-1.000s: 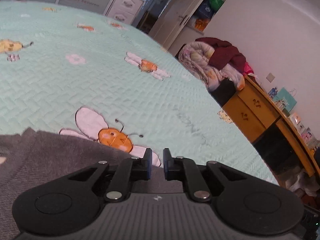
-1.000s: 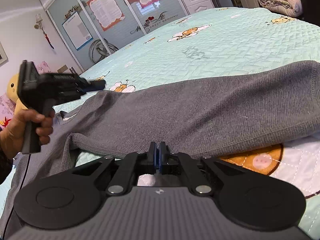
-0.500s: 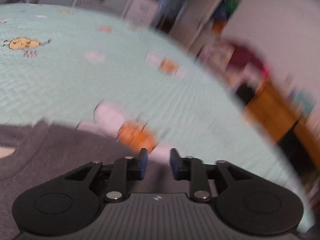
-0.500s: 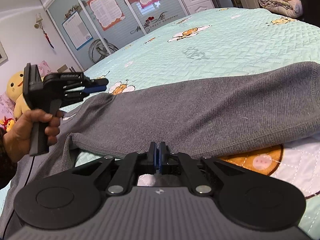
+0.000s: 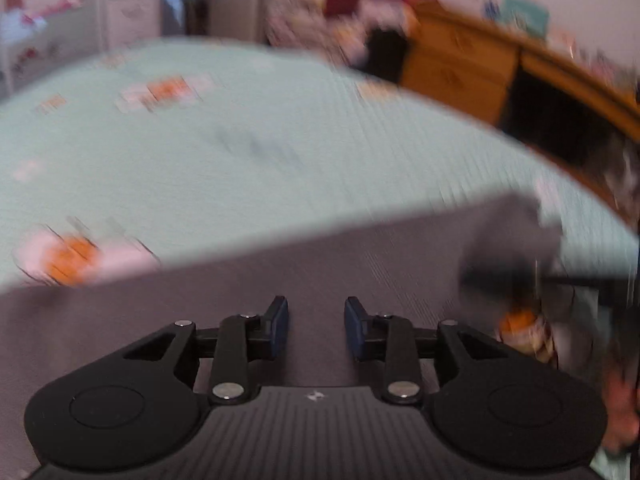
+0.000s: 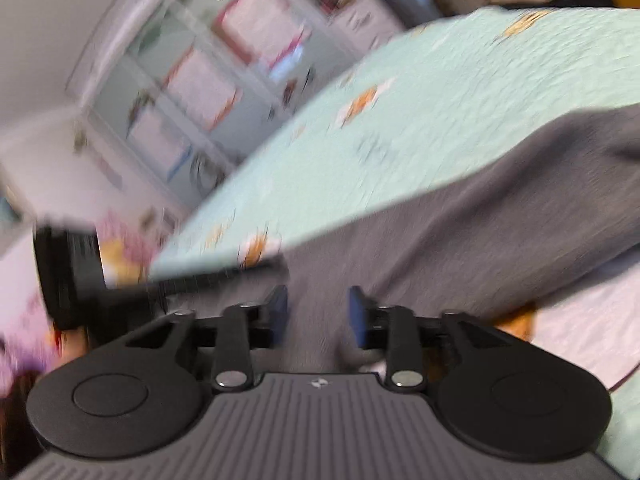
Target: Fold clothes
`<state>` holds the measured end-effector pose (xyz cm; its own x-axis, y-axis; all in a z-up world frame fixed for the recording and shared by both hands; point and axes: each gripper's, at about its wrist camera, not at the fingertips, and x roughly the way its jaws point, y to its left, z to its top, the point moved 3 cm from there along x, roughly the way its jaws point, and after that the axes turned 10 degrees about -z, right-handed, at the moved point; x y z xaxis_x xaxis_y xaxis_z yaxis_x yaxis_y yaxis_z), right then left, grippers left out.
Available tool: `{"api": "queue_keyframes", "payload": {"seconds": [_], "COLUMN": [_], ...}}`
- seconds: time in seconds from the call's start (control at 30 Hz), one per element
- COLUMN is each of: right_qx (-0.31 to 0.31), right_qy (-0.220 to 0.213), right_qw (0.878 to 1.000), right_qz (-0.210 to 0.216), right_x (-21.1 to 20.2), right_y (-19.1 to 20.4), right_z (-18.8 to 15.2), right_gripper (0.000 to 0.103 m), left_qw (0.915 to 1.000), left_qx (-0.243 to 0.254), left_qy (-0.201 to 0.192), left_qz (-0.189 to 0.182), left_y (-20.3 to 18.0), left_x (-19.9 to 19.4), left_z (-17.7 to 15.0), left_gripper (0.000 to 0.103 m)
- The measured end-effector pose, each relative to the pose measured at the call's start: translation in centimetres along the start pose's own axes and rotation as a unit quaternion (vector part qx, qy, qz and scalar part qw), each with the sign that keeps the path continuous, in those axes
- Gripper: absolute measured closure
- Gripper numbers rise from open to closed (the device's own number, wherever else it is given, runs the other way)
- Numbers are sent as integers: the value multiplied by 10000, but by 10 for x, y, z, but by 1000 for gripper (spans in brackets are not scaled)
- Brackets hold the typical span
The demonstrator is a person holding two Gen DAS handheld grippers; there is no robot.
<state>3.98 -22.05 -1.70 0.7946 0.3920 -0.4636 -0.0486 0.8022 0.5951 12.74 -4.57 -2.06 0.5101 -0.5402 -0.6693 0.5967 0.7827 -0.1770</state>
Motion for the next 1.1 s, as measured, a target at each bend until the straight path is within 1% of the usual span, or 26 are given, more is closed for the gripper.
{"api": "queue_keyframes", "payload": {"seconds": [0.03, 0.1, 0.13, 0.17, 0.2, 0.27, 0.3, 0.33, 0.37, 0.4, 0.47, 0.5, 0.6, 0.63, 0.67, 0.7, 0.73, 0.8, 0.87, 0.9, 0.93, 1.0, 1.03, 1.07, 1.1], "right_qx": [142, 411, 681, 951, 1185, 1260, 1271, 1341, 1329, 1238, 1162, 1273, 1955, 2054, 2154, 2252, 2319, 2265, 2223, 2206, 2190, 2171, 2182, 2193, 2197], "right_qy": [-173, -376, -438, -500, -591, -961, -1123, -1215, -1226, -1173, -1068, -1017, -1299, -1447, -1595, -1743, -1843, -1753, -1698, -1697, -1748, -1863, -1911, -1931, -1944], "right_qw": [9997, 9967, 9926, 9867, 9800, 9709, 9690, 9696, 9718, 9741, 9763, 9758, 9601, 9557, 9509, 9459, 9424, 9470, 9501, 9509, 9504, 9485, 9474, 9470, 9468], "right_qz": [-87, -587, -903, -1218, -1484, -1795, -1797, -1647, -1517, -1484, -1478, -1455, -1520, -1533, -1546, -1557, -1554, -1456, -1380, -1354, -1350, -1362, -1355, -1336, -1323], "right_x": [-3, -5, -7, -10, -15, -32, -38, -43, -45, -44, -39, -38, -49, -54, -60, -65, -68, -62, -57, -55, -56, -60, -62, -63, -64], "right_y": [-6, -21, -33, -45, -55, -60, -61, -61, -60, -57, -53, -56, -80, -85, -89, -94, -97, -95, -92, -90, -89, -90, -90, -92, -93], "right_z": [4, 8, 9, 10, 12, 17, 19, 20, 21, 21, 20, 19, 22, 23, 24, 25, 26, 26, 26, 26, 27, 27, 27, 28, 29], "right_gripper": [64, 65, 95, 103, 103, 102, 98, 94, 94, 94, 94, 94, 94, 94, 94, 94, 94, 94, 94, 94, 94, 94, 94, 94, 94], "left_qw": [9998, 9998, 9998, 9998, 9997, 9993, 9995, 9999, 9998, 9992, 9969, 9955, 9899, 9875, 9863, 9851, 9839, 9787, 9699, 9669, 9686, 9767, 9785, 9794, 9809], "left_qx": [122, 10, -98, -132, -72, 72, 114, 118, 122, 191, 402, 479, 657, 717, 608, 393, 141, -164, -444, -508, -405, -70, -19, -102, -287], "left_qy": [-124, -132, -90, -23, 61, 138, 87, -29, -162, -245, -344, -353, -307, -292, -158, 51, 47, 94, 157, 112, -6, -495, -771, -913, -733], "left_qz": [110, 153, 155, 177, 233, 351, 279, 96, -93, -262, -581, -744, -1218, -1370, -1523, -1673, -1781, -2043, -2388, -2498, -2451, -2086, -1913, -1797, -1777], "left_y": [-4, 0, 2, 1, -4, -14, -21, -29, -38, -50, -75, -88, -120, -129, -133, -133, -131, -127, -122, -122, -125, -131, -130, -127, -123], "left_x": [2, 6, 7, 9, 9, 6, 1, -3, -4, -1, 9, 16, 37, 43, 53, 64, 69, 67, 62, 58, 52, 38, 33, 34, 44], "left_z": [-4, -1, 1, 4, 7, 14, 16, 20, 24, 27, 32, 33, 31, 30, 28, 23, 19, 19, 21, 21, 21, 23, 24, 24, 22], "left_gripper": [67, 67, 66, 65, 65, 67, 67, 67, 67, 67, 67, 67, 67, 67, 68, 69, 69, 69, 69, 69, 70, 70, 70, 70, 70]}}
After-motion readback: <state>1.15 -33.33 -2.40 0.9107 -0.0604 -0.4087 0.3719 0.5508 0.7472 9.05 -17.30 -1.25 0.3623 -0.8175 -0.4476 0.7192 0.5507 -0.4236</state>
